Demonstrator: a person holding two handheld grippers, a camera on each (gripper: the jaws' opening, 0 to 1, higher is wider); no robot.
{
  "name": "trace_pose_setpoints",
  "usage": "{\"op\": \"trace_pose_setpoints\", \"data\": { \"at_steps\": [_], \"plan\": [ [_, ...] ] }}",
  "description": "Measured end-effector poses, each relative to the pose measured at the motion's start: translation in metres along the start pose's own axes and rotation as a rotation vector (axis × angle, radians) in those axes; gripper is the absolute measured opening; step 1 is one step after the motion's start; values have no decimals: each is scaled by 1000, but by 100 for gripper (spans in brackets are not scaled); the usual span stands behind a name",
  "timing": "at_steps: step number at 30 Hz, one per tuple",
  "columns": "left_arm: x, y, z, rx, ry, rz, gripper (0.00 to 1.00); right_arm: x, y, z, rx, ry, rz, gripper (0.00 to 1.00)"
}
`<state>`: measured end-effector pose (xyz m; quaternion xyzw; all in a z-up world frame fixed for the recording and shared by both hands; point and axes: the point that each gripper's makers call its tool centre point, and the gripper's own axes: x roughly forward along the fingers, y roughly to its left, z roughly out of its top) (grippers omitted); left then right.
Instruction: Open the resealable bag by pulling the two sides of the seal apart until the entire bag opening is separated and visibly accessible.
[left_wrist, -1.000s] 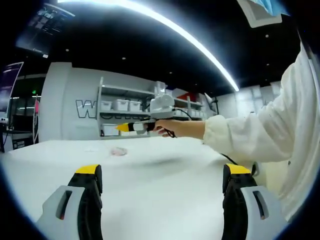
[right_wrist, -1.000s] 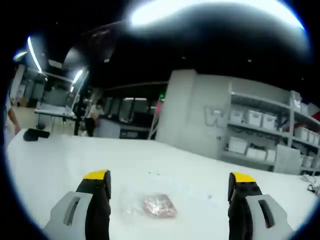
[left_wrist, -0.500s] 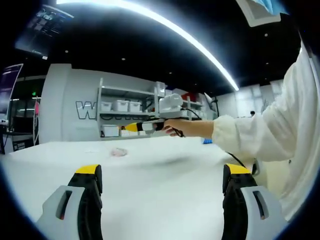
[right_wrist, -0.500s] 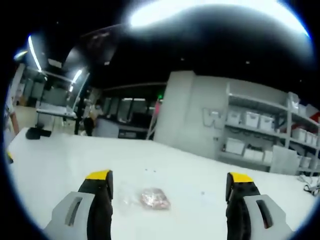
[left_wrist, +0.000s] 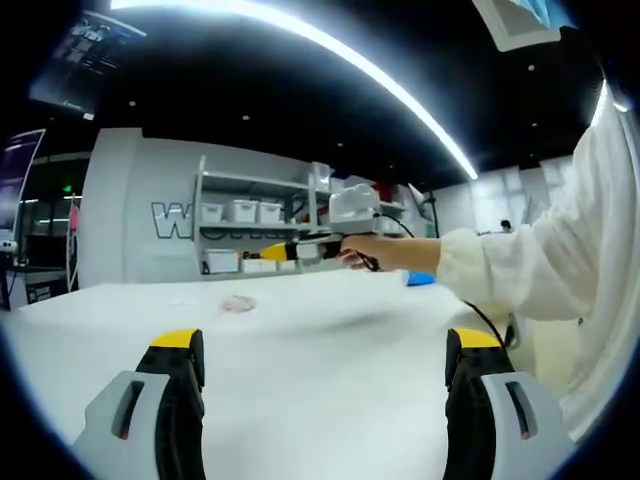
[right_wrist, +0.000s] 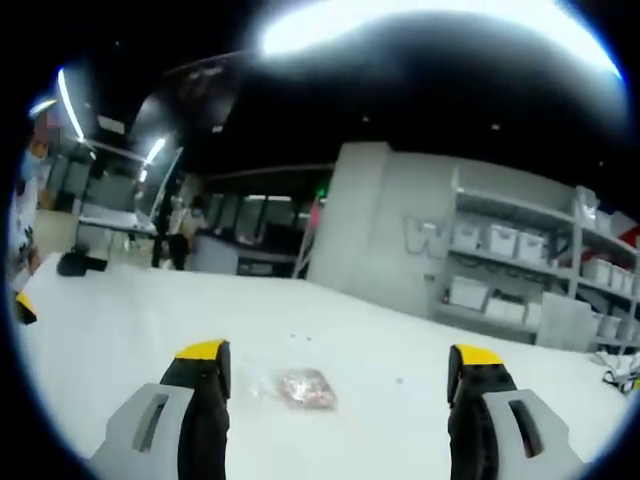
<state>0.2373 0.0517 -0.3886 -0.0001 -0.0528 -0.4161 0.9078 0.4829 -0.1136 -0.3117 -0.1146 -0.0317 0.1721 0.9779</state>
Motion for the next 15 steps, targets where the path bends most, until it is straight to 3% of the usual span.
{"op": "trace_pose_setpoints", "data": {
  "at_steps": [15],
  "plan": [
    [-1, 1, 0, 3, -4, 4, 99, -22, 8, -1, 1, -3, 7, 88]
  ]
}}
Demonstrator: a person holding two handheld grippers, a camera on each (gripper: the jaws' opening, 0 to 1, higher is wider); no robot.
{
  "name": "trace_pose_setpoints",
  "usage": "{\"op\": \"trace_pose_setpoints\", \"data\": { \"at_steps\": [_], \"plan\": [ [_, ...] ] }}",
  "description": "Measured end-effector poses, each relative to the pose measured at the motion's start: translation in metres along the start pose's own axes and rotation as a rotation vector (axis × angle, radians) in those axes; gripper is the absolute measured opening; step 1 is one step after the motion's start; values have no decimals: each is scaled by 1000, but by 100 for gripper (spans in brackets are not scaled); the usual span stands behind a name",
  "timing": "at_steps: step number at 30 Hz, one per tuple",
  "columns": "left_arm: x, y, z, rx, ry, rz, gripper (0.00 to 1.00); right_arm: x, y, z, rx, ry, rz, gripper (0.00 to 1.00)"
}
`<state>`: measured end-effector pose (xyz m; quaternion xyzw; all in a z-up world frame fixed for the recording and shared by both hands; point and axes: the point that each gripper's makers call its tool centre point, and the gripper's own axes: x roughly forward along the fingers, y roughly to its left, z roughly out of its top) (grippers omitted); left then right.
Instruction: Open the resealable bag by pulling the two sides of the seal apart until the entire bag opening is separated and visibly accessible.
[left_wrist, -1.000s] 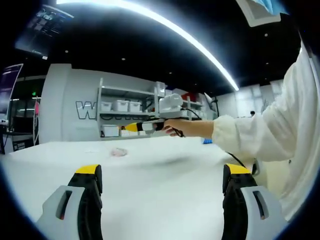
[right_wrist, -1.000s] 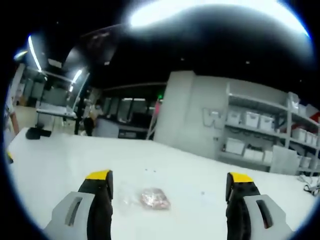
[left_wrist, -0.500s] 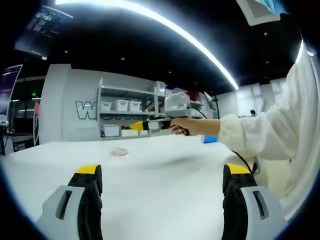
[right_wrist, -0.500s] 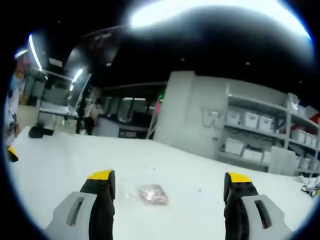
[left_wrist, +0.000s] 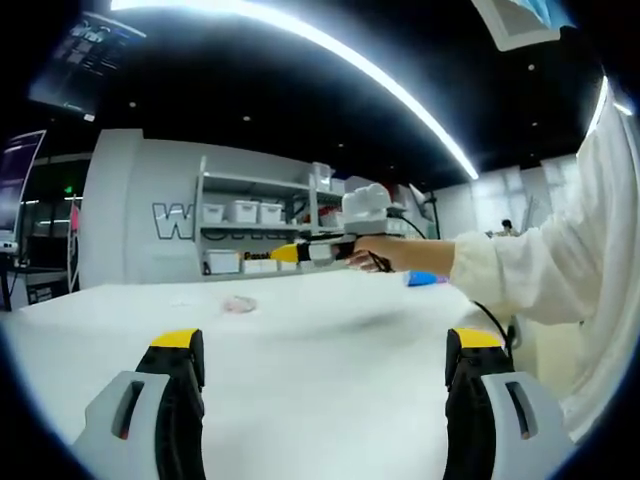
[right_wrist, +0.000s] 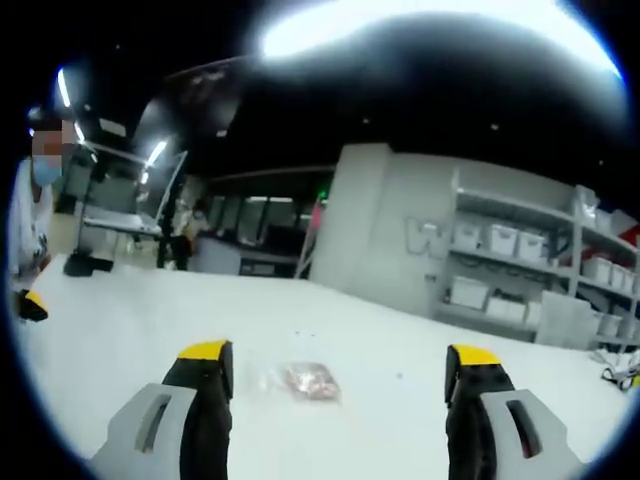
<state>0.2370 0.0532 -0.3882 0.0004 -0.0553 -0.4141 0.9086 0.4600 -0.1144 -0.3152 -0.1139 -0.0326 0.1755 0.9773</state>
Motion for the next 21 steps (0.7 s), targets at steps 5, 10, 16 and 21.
{"op": "trace_pose_setpoints", "data": {
  "at_steps": [5, 10, 16, 21],
  "plan": [
    [0, 0, 1, 0, -3, 3, 99, -9, 6, 3, 4, -11, 14, 86],
    [0, -1, 1, 0, -4, 3, 99, -16, 12, 6, -12, -17, 29, 86],
    [0, -1, 2, 1, -8, 6, 99, -23, 14, 9, -49, -24, 27, 88],
    [0, 0, 3, -4, -11, 7, 99, -34, 20, 10, -45, -28, 44, 86]
  ]
}}
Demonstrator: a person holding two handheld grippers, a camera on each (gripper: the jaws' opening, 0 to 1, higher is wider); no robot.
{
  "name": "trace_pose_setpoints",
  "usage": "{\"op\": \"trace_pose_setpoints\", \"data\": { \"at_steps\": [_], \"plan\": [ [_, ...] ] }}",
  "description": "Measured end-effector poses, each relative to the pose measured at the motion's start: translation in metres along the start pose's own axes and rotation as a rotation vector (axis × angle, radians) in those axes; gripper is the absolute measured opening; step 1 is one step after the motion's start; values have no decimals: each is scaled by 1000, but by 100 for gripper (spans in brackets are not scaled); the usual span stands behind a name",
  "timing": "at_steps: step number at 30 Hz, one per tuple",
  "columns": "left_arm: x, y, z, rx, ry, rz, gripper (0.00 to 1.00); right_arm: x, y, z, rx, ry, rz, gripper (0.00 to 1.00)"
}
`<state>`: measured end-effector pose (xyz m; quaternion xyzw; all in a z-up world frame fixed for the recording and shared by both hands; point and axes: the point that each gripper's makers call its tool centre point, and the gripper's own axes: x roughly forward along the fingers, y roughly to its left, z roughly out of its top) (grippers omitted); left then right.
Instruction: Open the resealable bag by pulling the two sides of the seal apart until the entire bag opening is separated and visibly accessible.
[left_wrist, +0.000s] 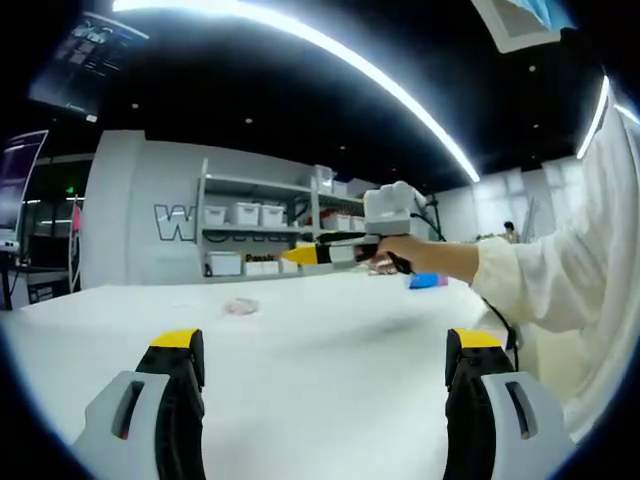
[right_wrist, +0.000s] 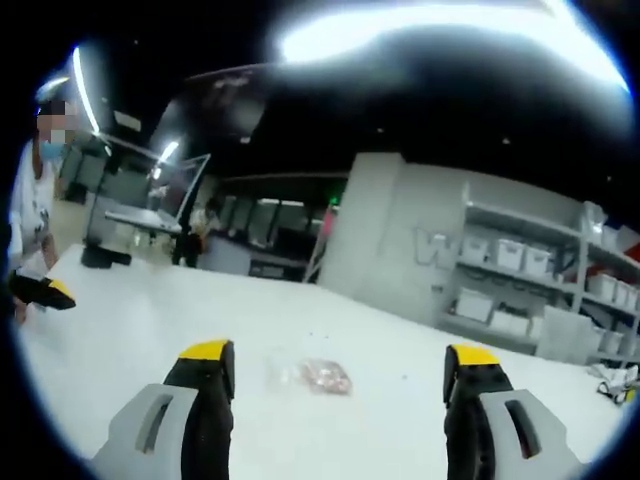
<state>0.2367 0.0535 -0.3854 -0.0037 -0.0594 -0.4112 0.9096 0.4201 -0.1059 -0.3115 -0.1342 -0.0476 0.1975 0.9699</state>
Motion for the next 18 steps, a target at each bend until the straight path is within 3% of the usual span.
{"op": "trace_pose_setpoints", "data": {
  "at_steps": [18],
  "plan": [
    [0, 3, 1, -1, 0, 3, 99, -24, 3, -4, -51, -1, -4, 86]
  ]
}}
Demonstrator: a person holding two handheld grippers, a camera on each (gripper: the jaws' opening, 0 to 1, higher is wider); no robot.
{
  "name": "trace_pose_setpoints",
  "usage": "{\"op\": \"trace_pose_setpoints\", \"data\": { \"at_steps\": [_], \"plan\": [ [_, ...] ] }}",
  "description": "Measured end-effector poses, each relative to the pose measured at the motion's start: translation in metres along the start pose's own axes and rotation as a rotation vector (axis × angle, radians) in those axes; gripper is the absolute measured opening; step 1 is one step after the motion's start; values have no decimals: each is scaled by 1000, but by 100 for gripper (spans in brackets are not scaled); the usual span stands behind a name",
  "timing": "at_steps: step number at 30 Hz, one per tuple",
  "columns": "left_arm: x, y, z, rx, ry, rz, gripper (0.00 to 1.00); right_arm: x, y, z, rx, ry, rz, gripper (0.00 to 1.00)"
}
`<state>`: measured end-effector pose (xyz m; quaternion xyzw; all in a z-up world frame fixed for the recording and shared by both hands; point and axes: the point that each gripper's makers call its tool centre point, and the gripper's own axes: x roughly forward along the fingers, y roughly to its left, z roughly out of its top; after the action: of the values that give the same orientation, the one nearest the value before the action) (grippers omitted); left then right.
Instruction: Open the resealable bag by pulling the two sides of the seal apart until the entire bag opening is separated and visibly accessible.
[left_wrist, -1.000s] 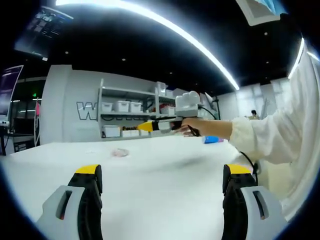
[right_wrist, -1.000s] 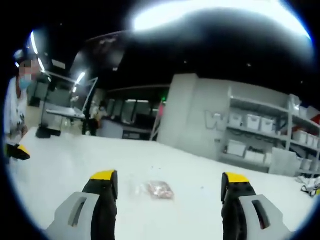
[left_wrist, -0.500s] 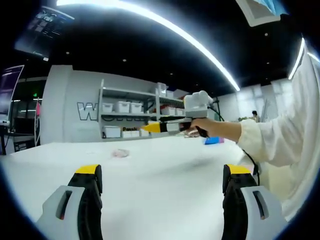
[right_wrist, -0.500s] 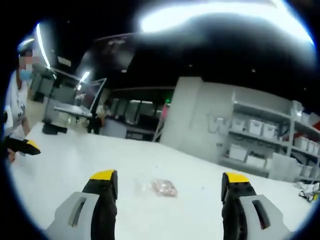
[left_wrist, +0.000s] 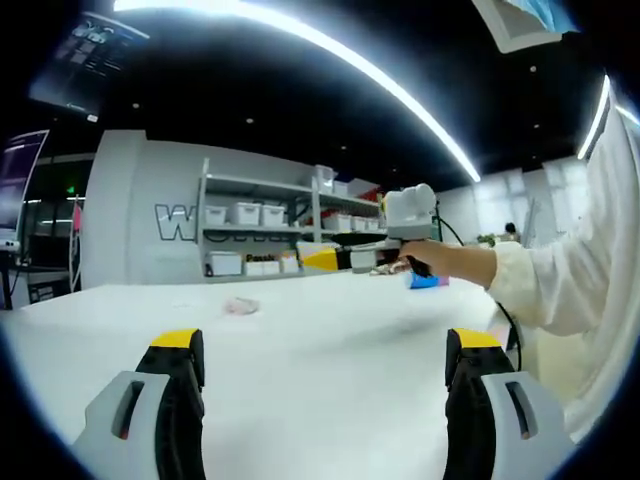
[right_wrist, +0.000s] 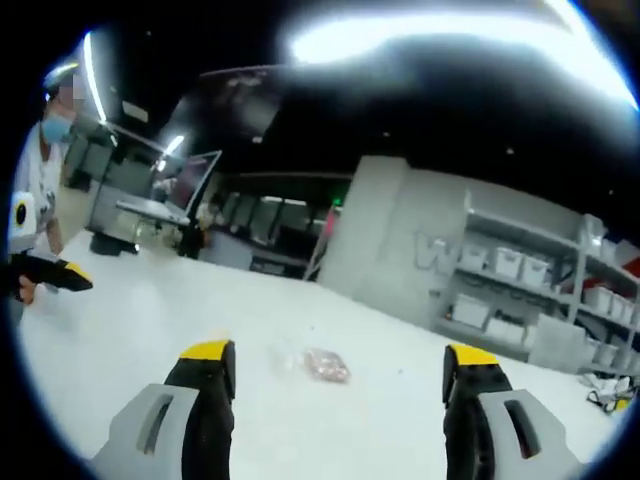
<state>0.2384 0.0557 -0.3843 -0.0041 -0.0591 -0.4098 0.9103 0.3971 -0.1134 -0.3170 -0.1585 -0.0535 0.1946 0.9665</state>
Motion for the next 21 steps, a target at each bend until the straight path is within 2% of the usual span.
{"op": "trace_pose_setpoints", "data": {
  "at_steps": [10, 21],
  "plan": [
    [0, 1, 0, -1, 3, 1, 99, -7, 5, 0, -9, -2, 12, 85],
    [1, 0, -1, 2, 8, 2, 99, -27, 10, -7, -24, 9, 13, 83]
  ]
}}
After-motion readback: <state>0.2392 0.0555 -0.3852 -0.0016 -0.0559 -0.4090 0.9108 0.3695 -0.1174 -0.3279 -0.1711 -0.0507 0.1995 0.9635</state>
